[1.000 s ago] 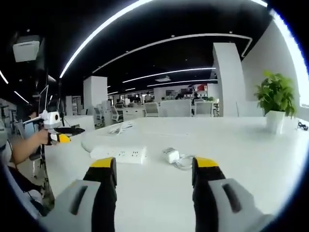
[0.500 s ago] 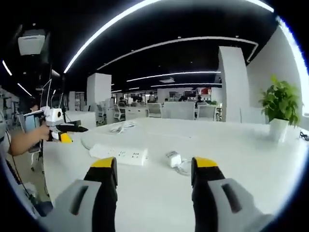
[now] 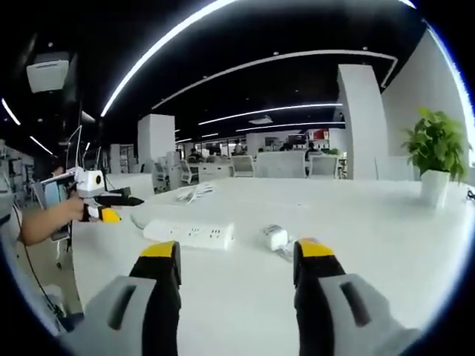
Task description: Straighten the power strip on the desk, plug the charger into it
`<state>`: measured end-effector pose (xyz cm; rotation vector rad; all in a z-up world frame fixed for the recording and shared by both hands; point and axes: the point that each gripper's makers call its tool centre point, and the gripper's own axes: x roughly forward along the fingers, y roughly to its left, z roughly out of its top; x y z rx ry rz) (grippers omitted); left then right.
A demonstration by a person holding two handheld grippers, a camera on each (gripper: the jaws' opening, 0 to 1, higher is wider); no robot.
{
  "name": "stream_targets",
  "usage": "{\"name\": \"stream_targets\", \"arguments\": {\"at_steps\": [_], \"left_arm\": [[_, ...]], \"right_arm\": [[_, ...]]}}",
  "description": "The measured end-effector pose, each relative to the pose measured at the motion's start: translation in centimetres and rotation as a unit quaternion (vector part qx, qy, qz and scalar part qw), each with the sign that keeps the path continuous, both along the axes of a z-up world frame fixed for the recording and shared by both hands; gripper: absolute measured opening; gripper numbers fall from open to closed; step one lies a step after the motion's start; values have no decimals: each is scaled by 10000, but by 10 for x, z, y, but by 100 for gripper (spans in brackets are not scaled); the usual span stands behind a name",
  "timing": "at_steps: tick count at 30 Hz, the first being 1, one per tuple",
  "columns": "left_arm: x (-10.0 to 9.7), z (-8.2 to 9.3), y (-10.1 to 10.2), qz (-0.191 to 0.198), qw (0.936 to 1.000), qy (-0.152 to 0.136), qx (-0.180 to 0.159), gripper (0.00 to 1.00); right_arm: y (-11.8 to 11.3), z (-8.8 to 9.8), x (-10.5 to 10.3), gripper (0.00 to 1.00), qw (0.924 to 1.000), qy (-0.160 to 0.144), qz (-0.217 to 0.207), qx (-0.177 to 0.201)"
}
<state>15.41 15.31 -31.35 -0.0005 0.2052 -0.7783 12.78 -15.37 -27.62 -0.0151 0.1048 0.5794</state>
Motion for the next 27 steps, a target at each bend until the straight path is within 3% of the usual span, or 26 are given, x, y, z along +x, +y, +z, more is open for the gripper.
{"name": "stream_targets", "arguments": {"at_steps": [16, 27], "left_arm": [[8, -17, -7, -14, 9998, 40, 207, 89], [10, -25, -14, -102, 9998, 93, 164, 89]], "right_arm": [[8, -11, 2, 59, 9996, 164, 130, 209], [11, -15, 2, 58, 9993, 220, 152, 272]]}}
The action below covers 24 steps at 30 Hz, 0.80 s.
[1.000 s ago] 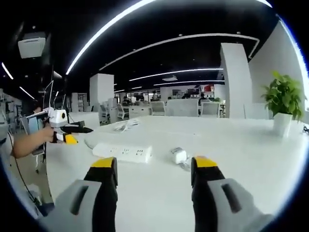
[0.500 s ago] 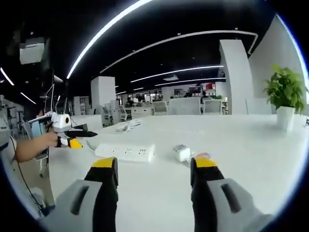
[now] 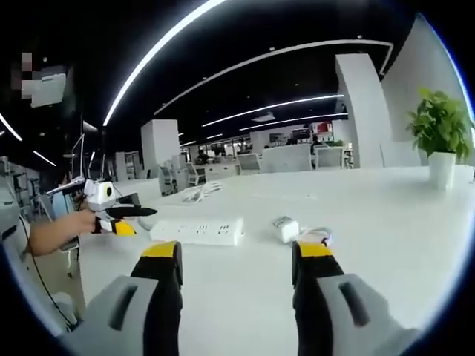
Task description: Straighten the power strip on the desk, plug the charger into it
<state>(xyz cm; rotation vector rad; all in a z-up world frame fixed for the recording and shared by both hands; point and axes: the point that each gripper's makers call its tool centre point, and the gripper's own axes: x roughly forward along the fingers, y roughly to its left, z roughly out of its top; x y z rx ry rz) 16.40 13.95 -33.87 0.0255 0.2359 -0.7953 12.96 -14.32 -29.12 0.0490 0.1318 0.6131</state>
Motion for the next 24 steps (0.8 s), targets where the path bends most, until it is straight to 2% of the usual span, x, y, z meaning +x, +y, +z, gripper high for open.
{"name": "stream_targets", "arguments": {"at_steps": [10, 20, 22, 24], "left_arm": [[10, -17, -2, 22, 9998, 174, -24, 88], [17, -17, -2, 16, 10000, 90, -17, 88], [18, -19, -2, 27, 10000, 84, 31, 88], [18, -19, -2, 15, 10000, 71, 48, 88]], "right_arm": [[6, -5, 2, 58, 9998, 111, 58, 141], [9, -10, 5, 57, 9997, 149, 76, 150], [9, -12, 5, 57, 9998, 160, 63, 122], [8, -16, 5, 57, 9999, 110, 35, -64]]}}
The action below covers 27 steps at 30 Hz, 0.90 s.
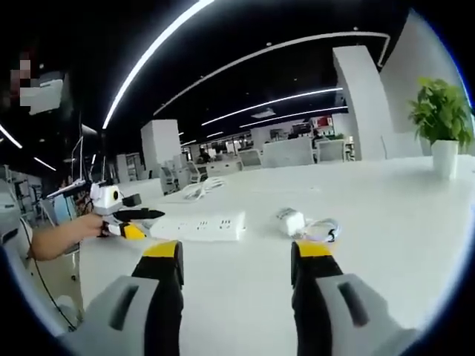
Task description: Straighten the power strip on the desk, plug the charger into it
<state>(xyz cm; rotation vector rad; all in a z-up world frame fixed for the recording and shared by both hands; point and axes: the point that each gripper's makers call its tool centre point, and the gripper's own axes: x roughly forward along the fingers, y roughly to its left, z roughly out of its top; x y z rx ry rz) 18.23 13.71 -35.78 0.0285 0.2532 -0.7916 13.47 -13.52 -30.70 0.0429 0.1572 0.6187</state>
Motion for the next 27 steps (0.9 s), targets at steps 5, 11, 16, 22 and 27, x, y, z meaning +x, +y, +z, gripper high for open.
{"name": "stream_targets", "arguments": {"at_steps": [5, 11, 16, 22, 27], "left_arm": [[5, -2, -2, 8, 10000, -20, 70, 87], [8, -3, -2, 39, 9998, -85, 155, 85], [11, -2, -4, 24, 9998, -111, 157, 85], [9, -1, -12, -314, 9992, -182, 140, 84], [13, 2, -10, -357, 9992, -155, 41, 84]], "right_arm": [[1, -5, -2, 57, 10000, 40, 47, 1], [0, -5, -2, 57, 10000, 36, 53, 29], [2, -5, -4, 57, 9999, 32, 100, 41], [2, -7, -5, 57, 9999, 55, 115, 66], [1, -9, -7, 57, 9999, 83, 112, 43]]}}
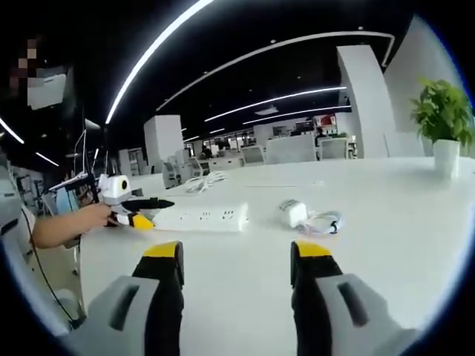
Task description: Straighten the power strip on the desk, plug the charger into it
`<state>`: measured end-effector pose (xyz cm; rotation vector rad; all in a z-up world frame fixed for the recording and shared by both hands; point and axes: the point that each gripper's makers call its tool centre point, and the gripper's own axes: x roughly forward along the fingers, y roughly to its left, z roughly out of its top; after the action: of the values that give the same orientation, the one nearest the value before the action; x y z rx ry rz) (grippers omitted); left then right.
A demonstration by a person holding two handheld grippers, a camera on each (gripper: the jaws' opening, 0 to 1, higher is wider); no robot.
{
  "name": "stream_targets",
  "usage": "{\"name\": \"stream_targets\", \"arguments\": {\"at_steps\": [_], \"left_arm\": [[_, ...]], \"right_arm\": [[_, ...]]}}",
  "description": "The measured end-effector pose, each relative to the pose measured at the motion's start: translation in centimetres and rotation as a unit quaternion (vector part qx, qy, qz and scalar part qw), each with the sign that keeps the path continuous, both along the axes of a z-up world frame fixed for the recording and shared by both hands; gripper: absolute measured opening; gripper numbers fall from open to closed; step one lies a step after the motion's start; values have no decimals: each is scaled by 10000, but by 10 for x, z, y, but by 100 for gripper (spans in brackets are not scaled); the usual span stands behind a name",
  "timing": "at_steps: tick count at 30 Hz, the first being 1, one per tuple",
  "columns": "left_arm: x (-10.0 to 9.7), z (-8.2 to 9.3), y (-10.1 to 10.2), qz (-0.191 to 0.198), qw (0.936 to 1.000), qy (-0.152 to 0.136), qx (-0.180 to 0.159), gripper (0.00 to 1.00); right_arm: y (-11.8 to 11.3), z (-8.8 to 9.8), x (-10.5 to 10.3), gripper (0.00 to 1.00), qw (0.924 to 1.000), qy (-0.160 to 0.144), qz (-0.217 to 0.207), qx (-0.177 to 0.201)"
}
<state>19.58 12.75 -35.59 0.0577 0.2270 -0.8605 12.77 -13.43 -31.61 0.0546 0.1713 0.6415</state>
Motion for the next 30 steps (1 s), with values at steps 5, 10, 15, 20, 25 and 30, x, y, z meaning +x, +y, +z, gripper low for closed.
{"name": "stream_targets", "arguments": {"at_steps": [5, 10, 15, 20, 25, 30], "left_arm": [[3, -6, -3, -17, 9997, -70, 215, 83], [2, -9, -4, -80, 9995, -68, 310, 83], [8, -8, -4, -102, 9997, 10, 221, 80], [8, -10, -5, -100, 9996, 29, 267, 80], [9, -16, -6, -144, 9990, 43, 419, 80], [9, -15, -7, -188, 9989, 18, 434, 79]], "right_arm": [[-1, -4, 1, 57, 10000, 35, -13, 34], [-1, -9, 2, 56, 9999, 87, 8, 63], [2, -13, 2, 56, 9997, 167, 59, 184], [5, -16, 1, 56, 9996, 187, 87, 189], [4, -17, 1, 56, 9994, 221, 87, 247], [7, -19, 0, 56, 9993, 238, 110, 248]]}}
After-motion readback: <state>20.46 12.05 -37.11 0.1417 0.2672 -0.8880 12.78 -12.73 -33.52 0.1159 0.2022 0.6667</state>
